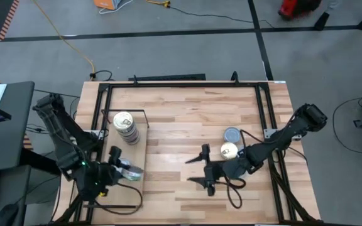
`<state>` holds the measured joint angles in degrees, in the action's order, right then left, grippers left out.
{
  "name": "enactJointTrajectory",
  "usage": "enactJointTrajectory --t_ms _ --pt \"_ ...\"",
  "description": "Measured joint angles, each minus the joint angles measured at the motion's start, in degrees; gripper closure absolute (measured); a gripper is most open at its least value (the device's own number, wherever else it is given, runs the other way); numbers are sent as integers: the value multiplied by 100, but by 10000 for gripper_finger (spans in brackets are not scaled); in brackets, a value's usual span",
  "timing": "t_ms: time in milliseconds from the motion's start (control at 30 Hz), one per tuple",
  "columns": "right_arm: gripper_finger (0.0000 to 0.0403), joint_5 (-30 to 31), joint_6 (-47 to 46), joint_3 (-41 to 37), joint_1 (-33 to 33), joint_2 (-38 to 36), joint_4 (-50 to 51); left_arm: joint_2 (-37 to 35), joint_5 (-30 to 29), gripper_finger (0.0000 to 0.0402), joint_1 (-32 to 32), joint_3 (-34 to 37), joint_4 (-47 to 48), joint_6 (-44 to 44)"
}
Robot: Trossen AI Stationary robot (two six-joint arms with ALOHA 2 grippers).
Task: Stack canned seafood by type on shelf
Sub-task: Stack the green and white tuna can on the green and white tuna can on the shelf
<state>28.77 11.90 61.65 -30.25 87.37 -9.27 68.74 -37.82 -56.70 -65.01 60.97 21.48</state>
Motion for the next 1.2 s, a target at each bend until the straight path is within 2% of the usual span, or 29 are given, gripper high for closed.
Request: enactJointTrajectory --t_ms 233,433,733,833,1033,1200 --pt "92 3 27 0 410 -48 75 39 139 262 -95 0 1469 401" --pt "92 5 -554 0 802 -48 577 363 316 261 -282 0 2255 427" --pt "92 12 -1054 0 1053 -48 692 638 298 261 -650 0 2341 334" --pt "92 207 -1180 0 1052 -48 630 636 302 260 -726 0 2346 393" --pt "92 417 -1145 -2 1048 -48 -70 635 298 260 -757 1 2360 390" --pt "92 422 -1221 -2 1003 -44 -212 633 168 260 -757 169 2365 343"
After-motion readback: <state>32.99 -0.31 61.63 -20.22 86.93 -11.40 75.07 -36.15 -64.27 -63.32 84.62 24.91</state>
